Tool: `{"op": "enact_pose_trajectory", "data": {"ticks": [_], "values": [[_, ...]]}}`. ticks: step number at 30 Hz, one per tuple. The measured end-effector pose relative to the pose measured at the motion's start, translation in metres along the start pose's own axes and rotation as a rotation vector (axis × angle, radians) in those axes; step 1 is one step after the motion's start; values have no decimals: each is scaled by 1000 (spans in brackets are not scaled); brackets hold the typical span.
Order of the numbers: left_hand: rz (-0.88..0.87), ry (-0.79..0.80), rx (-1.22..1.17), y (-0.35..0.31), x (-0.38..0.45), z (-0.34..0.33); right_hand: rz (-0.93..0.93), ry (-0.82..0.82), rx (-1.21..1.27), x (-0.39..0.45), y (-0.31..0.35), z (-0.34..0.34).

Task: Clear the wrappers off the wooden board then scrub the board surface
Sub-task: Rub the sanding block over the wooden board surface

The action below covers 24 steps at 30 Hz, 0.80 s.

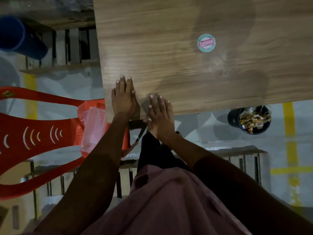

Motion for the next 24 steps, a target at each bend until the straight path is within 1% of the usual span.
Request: {"op": "enact_pose_trajectory", "data": {"ticks": [1, 2, 4, 6, 8, 9, 10, 13, 14, 15, 16, 19, 20, 22, 24], "values": [[-8, -8, 2, 2, 2, 2, -12, 21, -44, 2, -7, 4], [-10, -11, 1, 3, 4, 3, -66, 63, -75, 3, -12, 8], [3, -11, -22, 5, 6, 9, -230, 93, -107, 5, -18, 14], [4, -28, -36, 5, 10, 16, -366, 72, -47, 11, -13, 21], [-28, -51, -20, 4, 14, 19, -442, 43, 20, 17, 0, 18], [-24, -58, -10, 5, 17, 19, -446, 42, 47, 21, 10, 15], [-5, -56, -6, 7, 22, 18, -414, 46, 67, 24, 22, 11], [15, -48, 0, 14, 32, 15, -162, 26, 37, 30, 43, -2], [2, -52, 3, 14, 37, 16, -123, 18, 7, 35, 41, -2], [-10, -50, -11, 14, 42, 18, -122, 9, -14, 43, 33, 0], [-19, -43, -39, 15, 48, 20, -158, -5, -29, 50, 24, 4], [-63, -35, -123, 17, 64, 24, -402, -63, -20, 67, -8, 20], [-85, -37, -141, 18, 71, 25, -456, -85, -22, 72, -16, 24], [-106, -58, -159, 21, 87, 24, -521, -117, -7, 82, -17, 26], [-80, -67, -172, 24, 103, 24, -572, -147, 28, 89, -1, 21]]}}
Point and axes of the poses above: each hand's wrist, its own x-axis towards the middle knuckle, its own z-axis out of the back of the hand, y = z × x, the point moved 1 cm from there along x, towards the middle knuckle, and after that the axes turned 6 degrees about x, right-handed, at the moved point
